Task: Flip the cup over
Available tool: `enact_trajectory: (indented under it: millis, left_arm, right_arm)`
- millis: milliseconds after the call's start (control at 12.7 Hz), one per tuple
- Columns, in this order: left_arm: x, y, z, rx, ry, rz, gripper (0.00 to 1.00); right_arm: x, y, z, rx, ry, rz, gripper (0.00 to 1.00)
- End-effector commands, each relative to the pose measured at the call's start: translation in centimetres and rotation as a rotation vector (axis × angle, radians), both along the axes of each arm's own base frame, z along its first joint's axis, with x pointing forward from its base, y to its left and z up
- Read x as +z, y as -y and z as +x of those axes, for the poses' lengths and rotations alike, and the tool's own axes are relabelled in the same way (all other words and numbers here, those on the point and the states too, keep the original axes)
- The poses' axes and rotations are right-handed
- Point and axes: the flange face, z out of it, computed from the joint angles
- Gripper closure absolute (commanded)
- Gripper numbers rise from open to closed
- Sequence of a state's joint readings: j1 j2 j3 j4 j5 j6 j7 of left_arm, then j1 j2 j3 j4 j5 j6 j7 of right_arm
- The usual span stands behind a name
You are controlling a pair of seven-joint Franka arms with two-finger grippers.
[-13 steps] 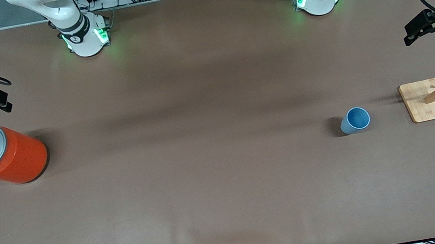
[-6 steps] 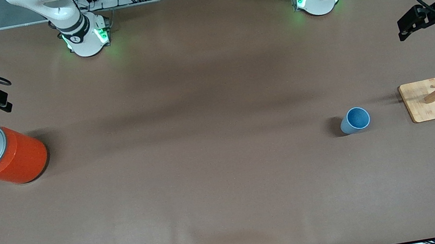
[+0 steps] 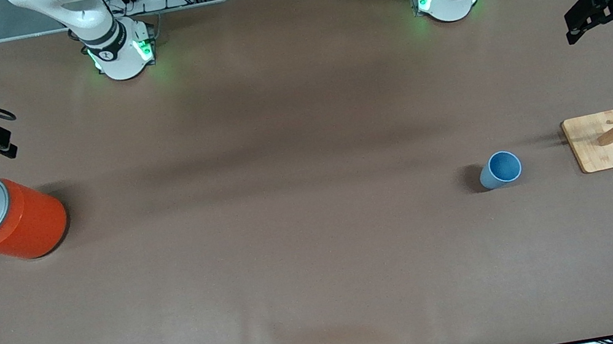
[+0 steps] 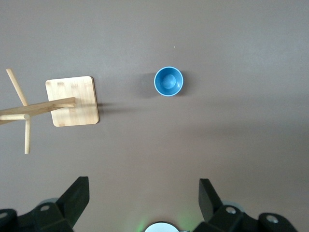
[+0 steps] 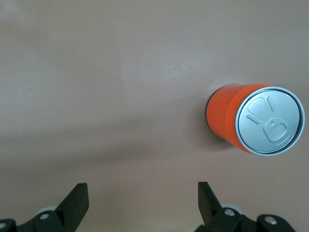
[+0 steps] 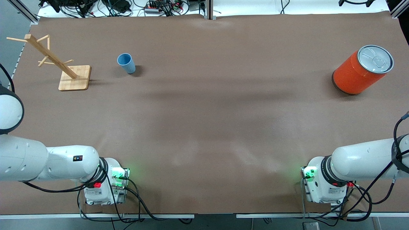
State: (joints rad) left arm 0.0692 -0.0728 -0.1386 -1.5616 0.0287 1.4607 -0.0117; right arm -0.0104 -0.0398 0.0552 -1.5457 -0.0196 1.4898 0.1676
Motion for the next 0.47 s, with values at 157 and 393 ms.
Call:
enact_trajectory:
  millis: [157, 393]
  left_arm:
    - [1.71, -0.63, -0.07, 0.024, 0.015, 0.006, 0.0]
    - [1.64, -0.75, -0.01, 0.026, 0.005, 0.007, 0.0]
  right_arm:
    - [0.35, -0.06, 0.28, 0.008, -0.006, 0.002, 0.0]
    - [0.35, -0.04, 0.28, 0.007, -0.005, 0.001, 0.0]
